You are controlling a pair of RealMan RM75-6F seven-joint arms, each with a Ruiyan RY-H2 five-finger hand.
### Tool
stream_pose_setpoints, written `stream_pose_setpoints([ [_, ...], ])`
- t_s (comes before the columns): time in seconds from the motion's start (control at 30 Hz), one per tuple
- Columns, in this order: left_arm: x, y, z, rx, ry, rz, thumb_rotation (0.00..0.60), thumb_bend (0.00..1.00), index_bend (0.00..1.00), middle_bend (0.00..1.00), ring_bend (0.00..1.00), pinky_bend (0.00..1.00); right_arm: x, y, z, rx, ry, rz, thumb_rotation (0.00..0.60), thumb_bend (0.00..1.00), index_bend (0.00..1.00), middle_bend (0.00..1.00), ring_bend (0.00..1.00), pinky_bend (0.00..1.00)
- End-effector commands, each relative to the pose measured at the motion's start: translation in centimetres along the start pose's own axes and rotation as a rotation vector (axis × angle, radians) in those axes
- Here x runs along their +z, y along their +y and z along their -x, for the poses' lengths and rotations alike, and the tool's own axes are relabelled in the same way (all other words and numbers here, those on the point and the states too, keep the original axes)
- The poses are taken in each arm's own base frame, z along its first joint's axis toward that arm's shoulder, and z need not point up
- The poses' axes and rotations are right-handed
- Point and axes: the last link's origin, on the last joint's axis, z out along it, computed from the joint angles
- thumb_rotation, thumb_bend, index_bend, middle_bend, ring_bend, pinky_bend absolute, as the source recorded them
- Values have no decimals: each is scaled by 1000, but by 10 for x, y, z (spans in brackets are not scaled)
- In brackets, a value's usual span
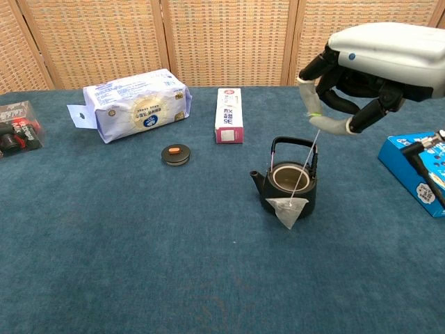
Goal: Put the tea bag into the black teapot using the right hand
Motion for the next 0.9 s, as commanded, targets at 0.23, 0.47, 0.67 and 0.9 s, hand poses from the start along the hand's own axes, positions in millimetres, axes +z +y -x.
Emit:
stream_pose_setpoints([
  [0.23, -1, 0, 1, -3, -1, -3, 600, 408, 0, 0, 0, 0, 9, 5, -14, -11, 14, 10, 558, 640, 669, 884, 893, 981],
  [0.47, 0, -1, 2, -2, -5, -5, 600, 408, 0, 0, 0, 0, 16, 12, -25, -30, 31, 31, 558, 639, 669, 884, 893, 981],
  [0.67, 2, 0, 4, -3, -11, -4, 600, 409, 0, 0, 0, 0, 23, 17, -34, -48, 45, 42, 558, 640, 669, 884, 893, 981],
  [0.9, 2, 0, 5, -1, -13, -4, 600, 409, 0, 0, 0, 0, 26, 19, -37, -61, 43, 46, 561, 640, 671, 884, 893, 981],
])
